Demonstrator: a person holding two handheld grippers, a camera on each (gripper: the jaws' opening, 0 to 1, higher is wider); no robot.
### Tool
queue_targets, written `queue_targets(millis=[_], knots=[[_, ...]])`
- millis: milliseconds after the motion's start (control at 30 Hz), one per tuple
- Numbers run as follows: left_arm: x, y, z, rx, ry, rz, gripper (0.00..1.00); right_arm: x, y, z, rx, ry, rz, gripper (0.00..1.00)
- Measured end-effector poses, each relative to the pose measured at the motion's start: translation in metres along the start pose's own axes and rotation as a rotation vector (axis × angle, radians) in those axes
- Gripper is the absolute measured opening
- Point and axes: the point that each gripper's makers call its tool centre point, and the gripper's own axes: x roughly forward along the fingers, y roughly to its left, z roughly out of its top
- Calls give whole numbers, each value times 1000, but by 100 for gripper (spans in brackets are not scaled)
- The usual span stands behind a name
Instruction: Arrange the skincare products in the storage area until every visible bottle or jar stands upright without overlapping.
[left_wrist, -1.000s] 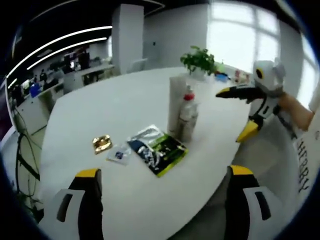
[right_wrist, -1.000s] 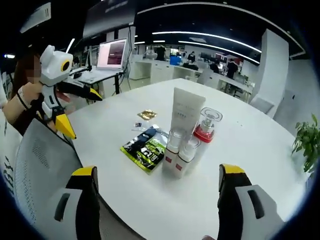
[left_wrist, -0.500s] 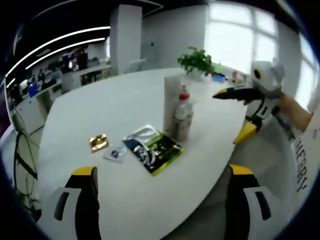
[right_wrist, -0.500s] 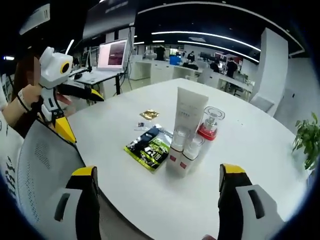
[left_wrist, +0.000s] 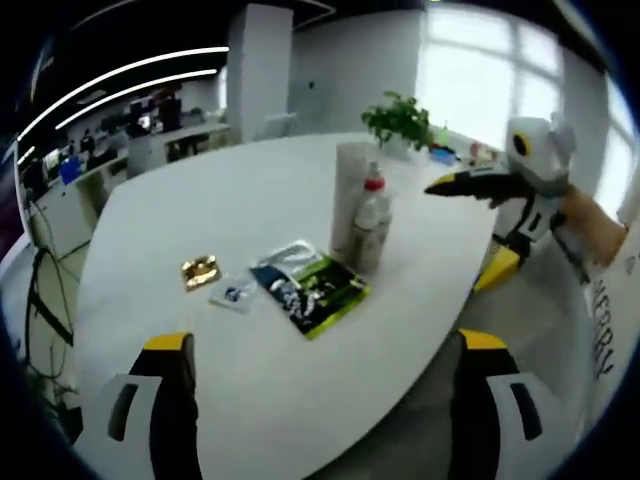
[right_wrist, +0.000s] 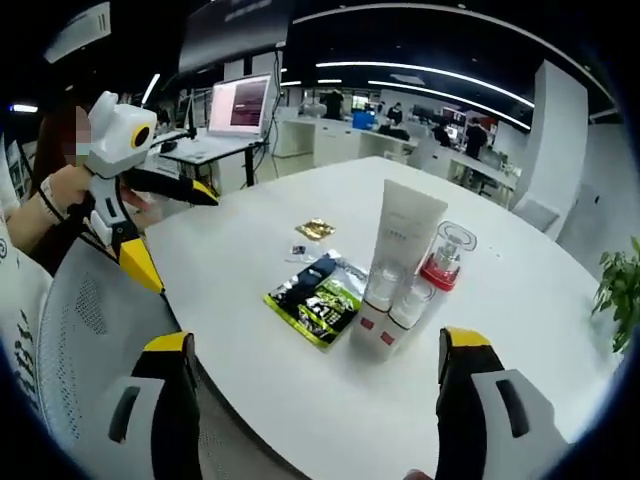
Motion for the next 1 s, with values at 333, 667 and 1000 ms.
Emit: queue_targets(millis=[333, 667, 1000], knots=[[0, 10, -6, -22, 17, 17, 99, 17, 21, 14, -24, -18, 75, 90], [8, 25, -13, -47, 32, 4, 99, 38, 41, 25, -48, -54, 163, 71], [22, 42, -13, -119, 9, -43, 93, 59, 53, 30, -50, -49, 247, 57]])
